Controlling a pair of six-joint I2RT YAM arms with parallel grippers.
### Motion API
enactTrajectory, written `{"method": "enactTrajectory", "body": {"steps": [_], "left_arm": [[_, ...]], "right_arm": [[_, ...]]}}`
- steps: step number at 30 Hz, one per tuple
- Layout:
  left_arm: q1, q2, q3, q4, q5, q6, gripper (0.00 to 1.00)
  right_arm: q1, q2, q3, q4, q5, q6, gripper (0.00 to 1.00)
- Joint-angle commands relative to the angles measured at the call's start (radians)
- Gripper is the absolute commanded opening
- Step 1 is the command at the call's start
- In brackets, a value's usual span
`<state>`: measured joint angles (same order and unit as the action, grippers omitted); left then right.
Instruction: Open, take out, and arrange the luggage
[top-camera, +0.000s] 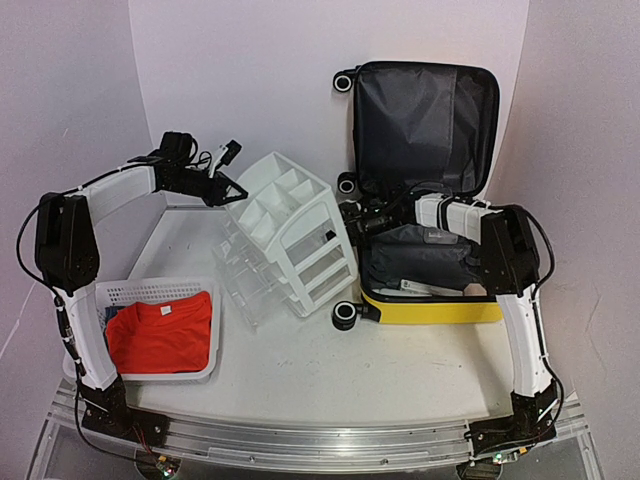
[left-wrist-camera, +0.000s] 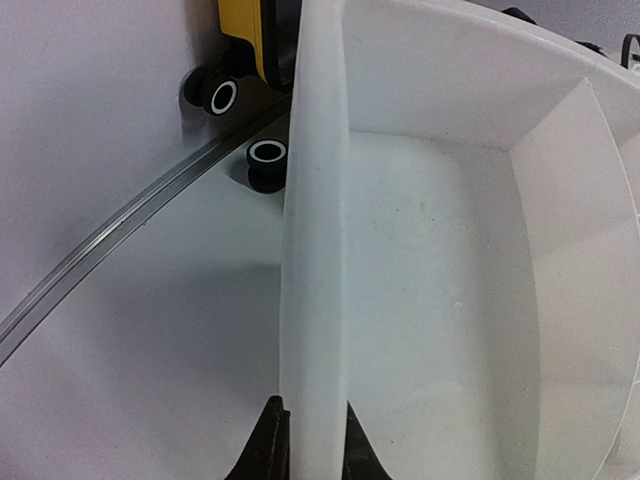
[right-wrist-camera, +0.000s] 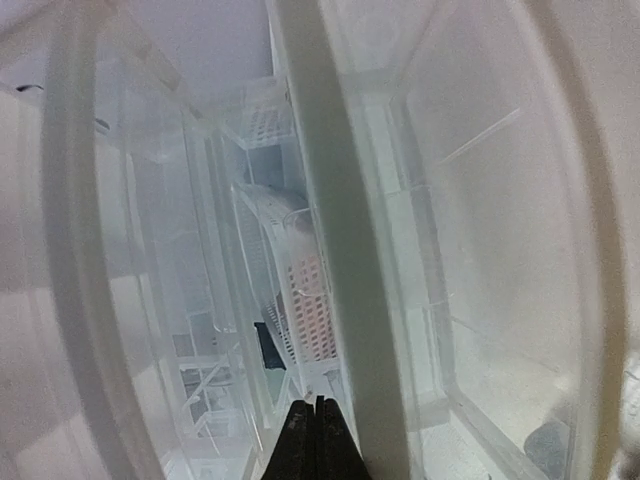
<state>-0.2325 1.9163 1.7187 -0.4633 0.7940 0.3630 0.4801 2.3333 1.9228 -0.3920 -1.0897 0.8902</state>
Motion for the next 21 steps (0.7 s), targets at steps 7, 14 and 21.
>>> {"method": "enactTrajectory", "body": {"steps": [7, 14, 21], "left_arm": [[0.000, -0.060, 0.048, 0.114, 0.182, -0.078, 0.00], [0.000, -0.080, 0.044, 0.114, 0.186, -0.075, 0.00], [-0.001, -0.078, 0.053, 0.118, 0.193, -0.083, 0.00]], "right_arm": [[-0.104, -0.063, 0.012, 0.012, 0.053, -0.033, 0.00], [-0.081, -0.029, 0.007, -0.028, 0.056, -0.084, 0.00], [-0.023, 0.004, 0.010, -0.039, 0.036, -0.090, 0.00]]}}
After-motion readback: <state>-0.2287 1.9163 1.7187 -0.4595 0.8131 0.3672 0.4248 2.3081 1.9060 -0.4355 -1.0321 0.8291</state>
